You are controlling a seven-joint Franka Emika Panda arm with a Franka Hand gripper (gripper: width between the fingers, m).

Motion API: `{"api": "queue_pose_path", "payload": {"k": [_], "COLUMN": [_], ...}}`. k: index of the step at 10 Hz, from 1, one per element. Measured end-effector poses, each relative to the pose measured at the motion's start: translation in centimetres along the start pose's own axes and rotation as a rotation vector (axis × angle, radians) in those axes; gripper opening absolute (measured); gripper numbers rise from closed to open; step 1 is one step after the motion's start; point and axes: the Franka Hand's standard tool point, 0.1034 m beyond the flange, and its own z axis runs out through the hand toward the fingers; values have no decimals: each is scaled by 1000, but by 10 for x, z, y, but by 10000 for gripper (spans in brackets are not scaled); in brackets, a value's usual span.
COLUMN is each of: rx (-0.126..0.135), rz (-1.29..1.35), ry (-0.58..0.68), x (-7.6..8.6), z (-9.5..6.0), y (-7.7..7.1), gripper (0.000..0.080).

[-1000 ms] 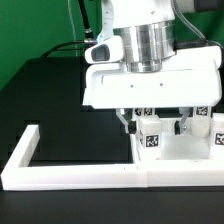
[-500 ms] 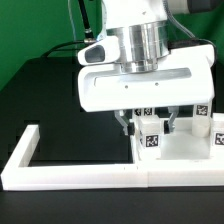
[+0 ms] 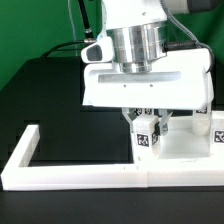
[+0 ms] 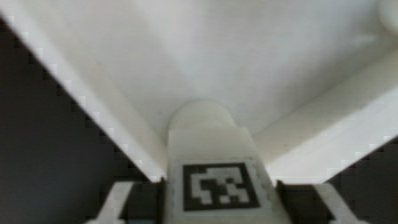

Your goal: Assemble square table

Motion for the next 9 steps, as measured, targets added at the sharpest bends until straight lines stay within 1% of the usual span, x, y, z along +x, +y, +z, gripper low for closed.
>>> {"api": "queue_pose_path", "payload": {"k": [1,2,3,4,5,6,7,8,9], "rx": [-1,12,24,29,25,21,12,4,1], "rz": [163,360,544,706,799,835,928,955,1039], "ry": [-31,-62,-85,-100,-102,-104,-106,-114,-114], "x": [2,5,5,5,5,4,3,3,3], "z": [-1,-4,-2,-1,0,2,6,6,6], "y": [0,1,0,-1,-2,-3,-4,-6,-7], "gripper": [291,291,291,291,291,291,291,291,291]}}
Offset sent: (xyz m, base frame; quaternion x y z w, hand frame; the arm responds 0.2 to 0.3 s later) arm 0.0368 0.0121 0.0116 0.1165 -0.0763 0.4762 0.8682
